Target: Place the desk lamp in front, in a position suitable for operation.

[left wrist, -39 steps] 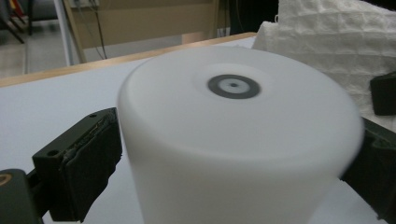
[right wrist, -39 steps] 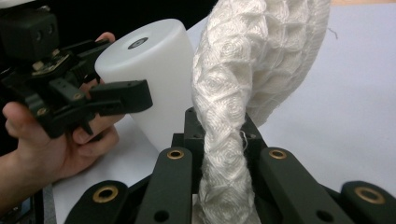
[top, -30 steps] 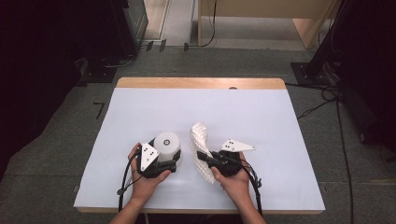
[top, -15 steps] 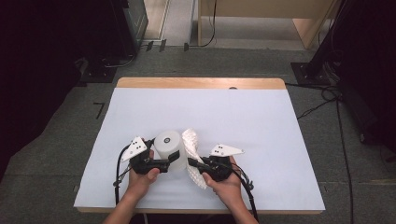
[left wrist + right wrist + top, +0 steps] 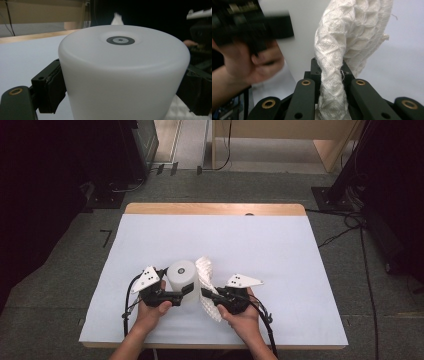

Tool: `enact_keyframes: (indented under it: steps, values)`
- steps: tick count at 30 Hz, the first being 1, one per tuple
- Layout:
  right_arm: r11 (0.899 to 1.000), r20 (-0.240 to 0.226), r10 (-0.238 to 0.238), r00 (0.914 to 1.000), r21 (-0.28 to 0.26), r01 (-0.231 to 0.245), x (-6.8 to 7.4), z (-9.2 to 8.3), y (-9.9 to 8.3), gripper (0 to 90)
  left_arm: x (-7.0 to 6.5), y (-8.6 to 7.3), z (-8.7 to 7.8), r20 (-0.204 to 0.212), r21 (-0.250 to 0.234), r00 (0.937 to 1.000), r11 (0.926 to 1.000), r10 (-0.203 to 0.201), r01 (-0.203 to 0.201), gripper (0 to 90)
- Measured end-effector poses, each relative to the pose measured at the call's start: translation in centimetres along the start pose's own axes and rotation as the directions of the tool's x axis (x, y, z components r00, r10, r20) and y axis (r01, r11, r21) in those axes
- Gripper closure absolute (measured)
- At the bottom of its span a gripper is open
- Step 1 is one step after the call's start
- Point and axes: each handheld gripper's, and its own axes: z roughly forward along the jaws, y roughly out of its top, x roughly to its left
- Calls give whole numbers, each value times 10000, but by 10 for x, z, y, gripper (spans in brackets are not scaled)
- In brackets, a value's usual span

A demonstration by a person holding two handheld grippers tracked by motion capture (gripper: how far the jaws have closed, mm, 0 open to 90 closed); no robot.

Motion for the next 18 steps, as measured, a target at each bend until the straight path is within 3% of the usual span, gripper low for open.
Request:
enact_keyframes:
  steps: [4, 6, 9, 12, 16, 18]
  values:
    - [9996, 63, -14, 10000, 297, 12, 0, 7, -3, 805, 6, -1, -2, 157, -39, 9995, 9996, -273, 273, 91]
    - [9997, 145, -50, 9999, 228, 46, 1, 4, 0, 806, 4, -3, 1, 277, 151, 9995, 9998, -115, 111, 90]
    - [9997, 158, -112, 9998, -218, 115, 2, -5, 7, 805, -5, -7, 9, 274, 683, 9986, 9965, 454, -472, 90]
    - [9982, 241, -192, 9995, -569, 206, 3, -13, 13, 806, -9, -9, 15, 295, 927, 9983, 9943, 507, -533, 90]
    - [9974, 199, -326, 9993, -643, 338, 4, -16, 14, 805, -8, -8, 14, 200, 872, 9985, 9948, 518, -533, 90]
    - [9982, 241, -471, 9986, -370, 480, 3, -10, 9, 805, -3, -6, 10, 191, 632, 9996, 9977, 228, -240, 90]
